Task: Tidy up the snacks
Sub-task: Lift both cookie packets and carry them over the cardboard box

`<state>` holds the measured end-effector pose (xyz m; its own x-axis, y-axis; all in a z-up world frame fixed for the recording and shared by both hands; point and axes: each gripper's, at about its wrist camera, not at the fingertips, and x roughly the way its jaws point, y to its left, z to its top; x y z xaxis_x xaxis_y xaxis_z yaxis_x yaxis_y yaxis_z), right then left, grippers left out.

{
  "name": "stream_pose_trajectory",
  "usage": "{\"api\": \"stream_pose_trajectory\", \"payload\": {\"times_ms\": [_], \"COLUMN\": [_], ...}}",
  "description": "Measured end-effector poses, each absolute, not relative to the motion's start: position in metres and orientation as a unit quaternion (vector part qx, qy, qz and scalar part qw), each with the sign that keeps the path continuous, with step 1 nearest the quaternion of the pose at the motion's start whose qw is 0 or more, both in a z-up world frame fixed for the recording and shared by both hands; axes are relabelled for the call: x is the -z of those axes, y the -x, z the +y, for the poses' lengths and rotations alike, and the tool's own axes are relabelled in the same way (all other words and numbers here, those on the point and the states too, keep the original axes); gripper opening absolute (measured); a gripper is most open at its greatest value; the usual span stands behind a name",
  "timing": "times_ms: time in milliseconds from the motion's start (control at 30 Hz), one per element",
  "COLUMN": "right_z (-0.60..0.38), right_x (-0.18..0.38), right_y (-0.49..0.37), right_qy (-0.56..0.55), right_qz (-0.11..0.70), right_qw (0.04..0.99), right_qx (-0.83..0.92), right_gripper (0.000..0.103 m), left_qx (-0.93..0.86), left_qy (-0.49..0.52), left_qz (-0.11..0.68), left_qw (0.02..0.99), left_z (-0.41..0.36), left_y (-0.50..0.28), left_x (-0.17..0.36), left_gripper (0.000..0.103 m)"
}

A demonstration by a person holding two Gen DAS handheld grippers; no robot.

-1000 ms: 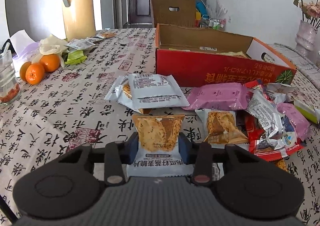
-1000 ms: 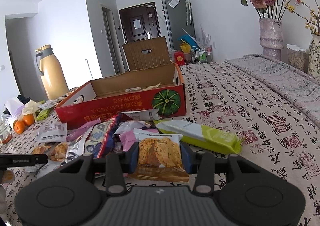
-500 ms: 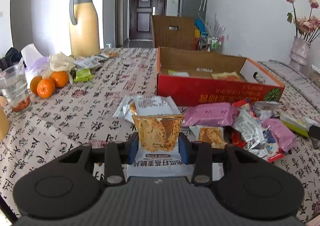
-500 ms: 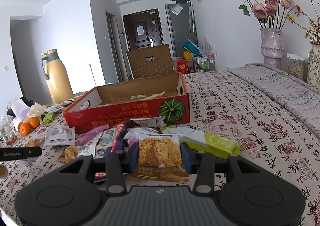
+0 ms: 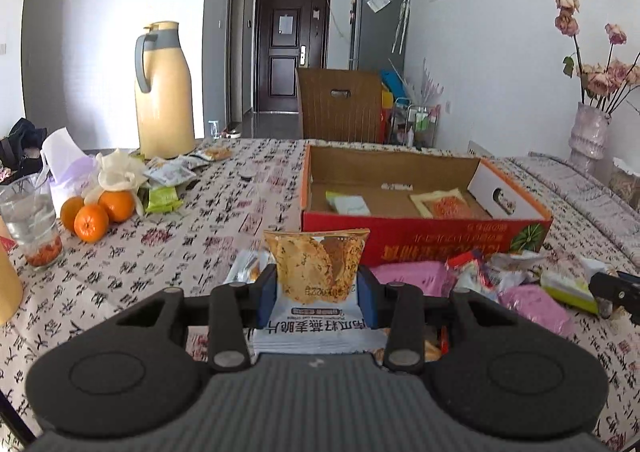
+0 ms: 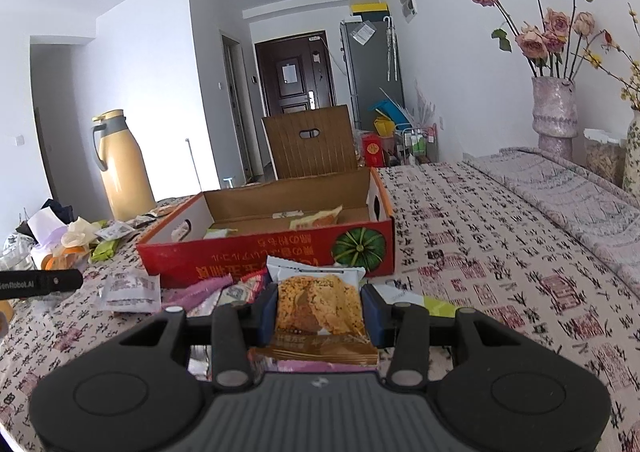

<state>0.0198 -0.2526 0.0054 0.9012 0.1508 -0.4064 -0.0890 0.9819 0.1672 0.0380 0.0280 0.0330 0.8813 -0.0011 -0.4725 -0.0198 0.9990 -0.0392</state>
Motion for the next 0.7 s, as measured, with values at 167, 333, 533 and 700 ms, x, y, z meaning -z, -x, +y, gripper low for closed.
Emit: {"api": "stream_pose_trajectory", "payload": {"times_ms": [167, 333, 533, 700], "right_z": [-0.248, -0.243, -0.237, -0.232], "right_x": [-0.01, -0.013, -0.021, -0.028], "right_y": [-0.034, -0.051, -0.075, -0.1], "right_qy": [-0.068, -0.065, -0.061, -0.057], "right_qz": [0.206, 0.202, 0.19, 0.181], "right_qw": [0.974, 0.975, 0.978, 0.979], "right_qx": [-0.063, -0.065, -0.066, -0.068], "right_gripper": [0.042, 0.042, 0.042, 0.042], "left_qx": [-0.002, 0.0, 0.005, 0.007], "left_qy": [0.022, 0.022, 0.025, 0.029], "left_qz": [0.232, 0.22, 0.206, 0.201], "left_qw": [0.973, 0.975, 0.978, 0.979], "left_z": [0.025, 0.022, 0.016, 0.01], "left_y": [-0.048, -0.064, -0.084, -0.107], "left_x": [-0.041, -0.05, -0.059, -0.065], "left_gripper": [0.042, 0.042, 0.042, 0.042]}}
